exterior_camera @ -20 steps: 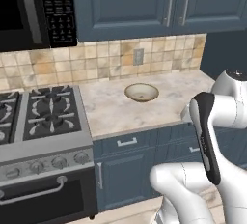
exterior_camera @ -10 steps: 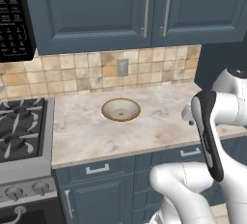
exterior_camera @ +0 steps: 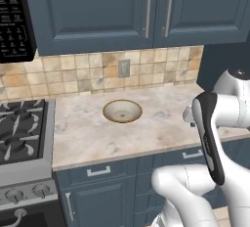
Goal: Pick the cup and bowl from the counter and place them on the counter next to the sink.
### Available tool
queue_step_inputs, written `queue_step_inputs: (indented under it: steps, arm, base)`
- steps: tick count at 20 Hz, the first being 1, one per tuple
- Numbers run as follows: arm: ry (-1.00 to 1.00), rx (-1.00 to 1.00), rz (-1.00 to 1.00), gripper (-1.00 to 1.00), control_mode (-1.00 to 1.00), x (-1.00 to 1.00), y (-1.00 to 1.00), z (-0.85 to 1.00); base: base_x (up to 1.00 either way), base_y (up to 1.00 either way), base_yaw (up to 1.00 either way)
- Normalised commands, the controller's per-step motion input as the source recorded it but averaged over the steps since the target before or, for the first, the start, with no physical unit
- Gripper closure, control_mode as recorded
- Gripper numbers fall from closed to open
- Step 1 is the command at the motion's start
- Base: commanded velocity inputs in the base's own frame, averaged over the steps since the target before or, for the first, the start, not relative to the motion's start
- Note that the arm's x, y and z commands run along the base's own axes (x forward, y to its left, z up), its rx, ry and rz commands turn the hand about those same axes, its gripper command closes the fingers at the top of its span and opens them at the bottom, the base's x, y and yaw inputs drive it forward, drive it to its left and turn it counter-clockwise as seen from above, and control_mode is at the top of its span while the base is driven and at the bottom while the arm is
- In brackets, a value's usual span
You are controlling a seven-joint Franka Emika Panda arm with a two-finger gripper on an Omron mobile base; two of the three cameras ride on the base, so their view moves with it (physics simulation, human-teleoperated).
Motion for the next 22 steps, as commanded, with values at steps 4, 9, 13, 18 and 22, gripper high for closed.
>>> queue_step_inputs:
  steps: [4,9,13,18,22]
  arm:
    - [0.0,0.0,0.0,-1.0,1.0,0.0,0.0,0.0]
    - [0.0,0.0,0.0,-1.0,1.0,0.0,0.0,0.0]
    - [0.0,0.0,0.0,-1.0,-1.0,0.0,0.0,-0.05]
    - [0.0,0.14,-0.02,-1.0,-1.0,0.06,0.18,-0.6]
    - [-0.01,0.14,0.0,-1.0,-1.0,0.12,0.25,-0.48]
  base:
    - [0.0,0.0,0.0]
    - [0.0,0.0,0.0]
    - [0.0,0.0,0.0]
    - [0.0,0.0,0.0]
    - [0.0,0.0,0.0]
